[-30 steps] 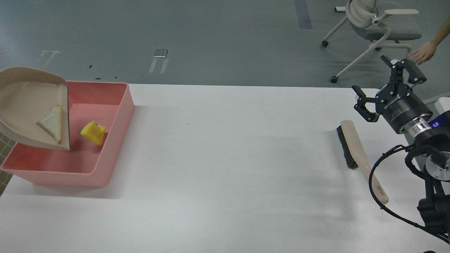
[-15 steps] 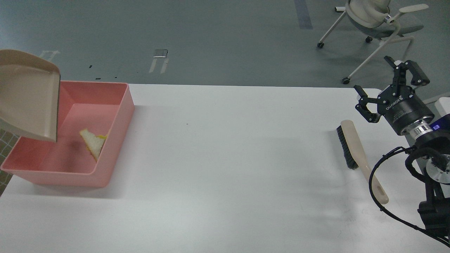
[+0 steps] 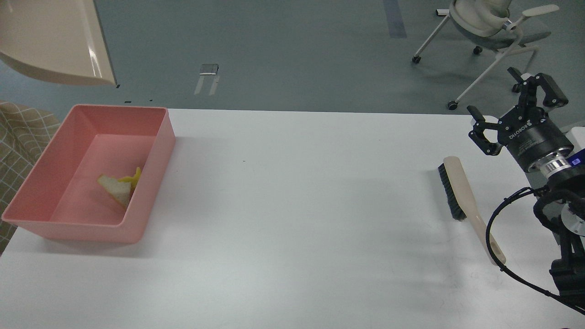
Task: Sweep and dump garbage into bin
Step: 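Lower the dustpan back onto the table with the left gripper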
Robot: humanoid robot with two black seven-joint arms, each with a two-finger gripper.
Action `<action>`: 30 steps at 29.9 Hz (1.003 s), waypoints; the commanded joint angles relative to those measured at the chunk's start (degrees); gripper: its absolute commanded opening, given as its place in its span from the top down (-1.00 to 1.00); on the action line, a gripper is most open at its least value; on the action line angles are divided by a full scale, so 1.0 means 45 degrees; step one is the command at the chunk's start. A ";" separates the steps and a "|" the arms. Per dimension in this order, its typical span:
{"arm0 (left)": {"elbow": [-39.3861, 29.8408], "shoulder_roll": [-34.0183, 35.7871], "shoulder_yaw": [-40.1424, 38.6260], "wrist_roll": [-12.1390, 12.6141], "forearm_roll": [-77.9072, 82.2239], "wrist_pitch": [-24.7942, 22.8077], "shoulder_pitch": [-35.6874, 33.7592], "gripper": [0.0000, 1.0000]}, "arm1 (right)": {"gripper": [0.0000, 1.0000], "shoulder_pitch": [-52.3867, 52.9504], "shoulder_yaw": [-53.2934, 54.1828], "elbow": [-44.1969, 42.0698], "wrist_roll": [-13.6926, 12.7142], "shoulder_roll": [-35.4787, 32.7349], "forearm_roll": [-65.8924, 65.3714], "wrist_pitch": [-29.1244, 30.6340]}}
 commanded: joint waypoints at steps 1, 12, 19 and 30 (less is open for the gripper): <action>-0.0670 -0.1252 0.0023 0.0542 0.0040 0.0000 -0.0201 0.58 | -1.00 0.0129 0.0037 -0.0114 -0.0010 -0.0148 -0.0021 0.0000; 0.0089 -0.6579 0.4626 0.1480 0.1758 0.0594 -0.5295 0.58 | -1.00 0.2706 0.0037 -0.2261 0.0009 -0.0168 -0.0021 0.0000; 0.0482 -0.8223 0.5940 0.1480 0.1836 0.1163 -0.6099 0.57 | -1.00 0.4541 0.0018 -0.4506 0.0555 -0.0168 -0.0021 0.0000; 0.0462 -0.9747 0.7462 0.1460 0.3047 0.1846 -0.5963 0.57 | -1.00 0.5852 -0.0061 -0.6246 0.2158 -0.0051 -0.0021 0.0000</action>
